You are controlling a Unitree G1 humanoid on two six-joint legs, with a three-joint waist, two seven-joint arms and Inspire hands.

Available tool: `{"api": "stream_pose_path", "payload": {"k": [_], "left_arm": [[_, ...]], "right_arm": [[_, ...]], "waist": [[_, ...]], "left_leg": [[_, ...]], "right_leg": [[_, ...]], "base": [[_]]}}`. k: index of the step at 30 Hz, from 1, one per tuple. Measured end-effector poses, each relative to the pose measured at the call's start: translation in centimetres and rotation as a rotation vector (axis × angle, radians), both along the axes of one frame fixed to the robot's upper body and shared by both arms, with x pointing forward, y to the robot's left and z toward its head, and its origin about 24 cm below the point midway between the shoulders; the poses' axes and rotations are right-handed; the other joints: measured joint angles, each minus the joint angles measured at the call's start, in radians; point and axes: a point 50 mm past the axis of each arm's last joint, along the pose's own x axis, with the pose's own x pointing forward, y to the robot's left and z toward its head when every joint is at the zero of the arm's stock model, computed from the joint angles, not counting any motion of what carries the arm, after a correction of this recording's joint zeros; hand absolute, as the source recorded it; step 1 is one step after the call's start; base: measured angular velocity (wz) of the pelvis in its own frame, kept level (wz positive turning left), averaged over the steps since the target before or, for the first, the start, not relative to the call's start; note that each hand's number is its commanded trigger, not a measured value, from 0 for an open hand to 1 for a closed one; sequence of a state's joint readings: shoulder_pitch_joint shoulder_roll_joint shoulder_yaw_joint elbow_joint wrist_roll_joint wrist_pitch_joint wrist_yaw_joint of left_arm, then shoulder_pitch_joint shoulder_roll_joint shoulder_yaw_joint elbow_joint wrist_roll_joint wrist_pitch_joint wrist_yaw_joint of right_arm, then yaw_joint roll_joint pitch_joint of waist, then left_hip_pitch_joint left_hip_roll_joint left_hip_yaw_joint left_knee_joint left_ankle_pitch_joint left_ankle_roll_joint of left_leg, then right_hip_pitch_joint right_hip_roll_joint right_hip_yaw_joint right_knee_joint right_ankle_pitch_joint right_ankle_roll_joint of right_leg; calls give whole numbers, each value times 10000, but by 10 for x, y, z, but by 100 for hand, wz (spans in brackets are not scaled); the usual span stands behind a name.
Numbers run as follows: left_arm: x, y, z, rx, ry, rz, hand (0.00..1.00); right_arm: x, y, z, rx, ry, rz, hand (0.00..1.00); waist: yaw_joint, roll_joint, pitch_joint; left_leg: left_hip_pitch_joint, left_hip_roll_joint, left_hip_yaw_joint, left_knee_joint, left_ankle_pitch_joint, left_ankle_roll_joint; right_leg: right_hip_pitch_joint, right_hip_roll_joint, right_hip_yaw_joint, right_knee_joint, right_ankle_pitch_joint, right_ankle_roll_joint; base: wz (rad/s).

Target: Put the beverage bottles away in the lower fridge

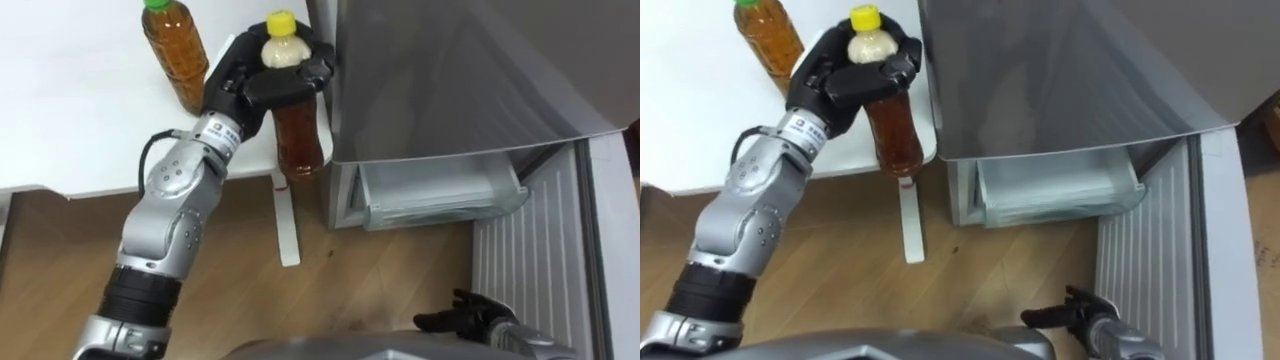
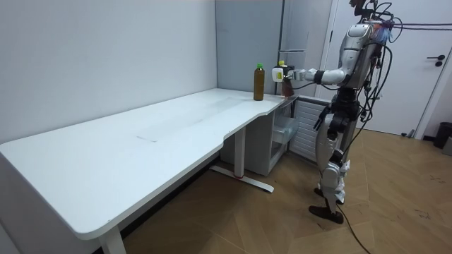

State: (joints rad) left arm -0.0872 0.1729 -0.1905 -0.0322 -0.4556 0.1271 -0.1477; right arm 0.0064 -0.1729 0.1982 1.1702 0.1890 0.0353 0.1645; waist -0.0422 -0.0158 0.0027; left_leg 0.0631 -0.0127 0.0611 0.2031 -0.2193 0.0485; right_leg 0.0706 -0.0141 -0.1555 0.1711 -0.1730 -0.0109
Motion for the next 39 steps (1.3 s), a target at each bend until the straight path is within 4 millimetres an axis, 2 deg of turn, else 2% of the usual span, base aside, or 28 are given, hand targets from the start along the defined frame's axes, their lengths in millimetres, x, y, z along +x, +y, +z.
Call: {"api": "stream_pose_path", "payload": {"k": [5,9,12,18,25,29,35,39], "left_arm": [[-1,-4,-1,-167,2,-198,100],[-7,-2,-1,-293,28,-184,100],[-10,-5,-4,-246,114,-322,100],[-21,-2,-15,-159,551,-303,100],[-27,0,-21,-59,749,-487,100],[-38,3,-31,-23,1165,-590,100],[-48,1,-41,642,1396,-1121,100],[-50,0,-42,912,1308,-1500,100]], "right_arm": [[20,22,5,574,-685,1612,0],[40,35,15,1038,-1629,2152,0],[55,43,23,1135,-2277,2709,0],[72,59,37,1544,-3147,3669,0],[79,69,47,2342,-3489,4641,0],[81,78,60,2994,-4079,5276,0],[86,91,78,4279,-4705,6284,0],[86,96,84,4876,-4731,6870,0]], "waist": [[265,-3,2],[254,-36,-5],[260,-56,-9],[261,-43,-7],[494,-23,22],[609,-28,32],[726,-92,123],[789,-131,141]], "left_leg": [[-58,-3,-93,-2,1,-1],[-181,-15,-108,62,1,-1],[-354,-23,-233,225,0,0],[-384,-24,-375,292,-1,-1],[-347,-36,-462,302,-21,0],[-329,-41,-475,344,-18,0],[-391,-54,-537,315,-19,0],[-453,-60,-586,282,-19,0]], "right_leg": [[-11,-10,-96,3,0,0],[-82,-26,-163,13,0,0],[-187,-91,-393,104,1,-1],[-109,-134,-494,168,1,-1],[-9,-156,-662,183,1,-2],[16,-154,-662,173,-1,-4],[-8,-114,-663,164,-2,-2],[-51,-127,-668,150,-5,1]], "base": [[5],[5],[14],[4],[5],[1],[2],[3]]}}
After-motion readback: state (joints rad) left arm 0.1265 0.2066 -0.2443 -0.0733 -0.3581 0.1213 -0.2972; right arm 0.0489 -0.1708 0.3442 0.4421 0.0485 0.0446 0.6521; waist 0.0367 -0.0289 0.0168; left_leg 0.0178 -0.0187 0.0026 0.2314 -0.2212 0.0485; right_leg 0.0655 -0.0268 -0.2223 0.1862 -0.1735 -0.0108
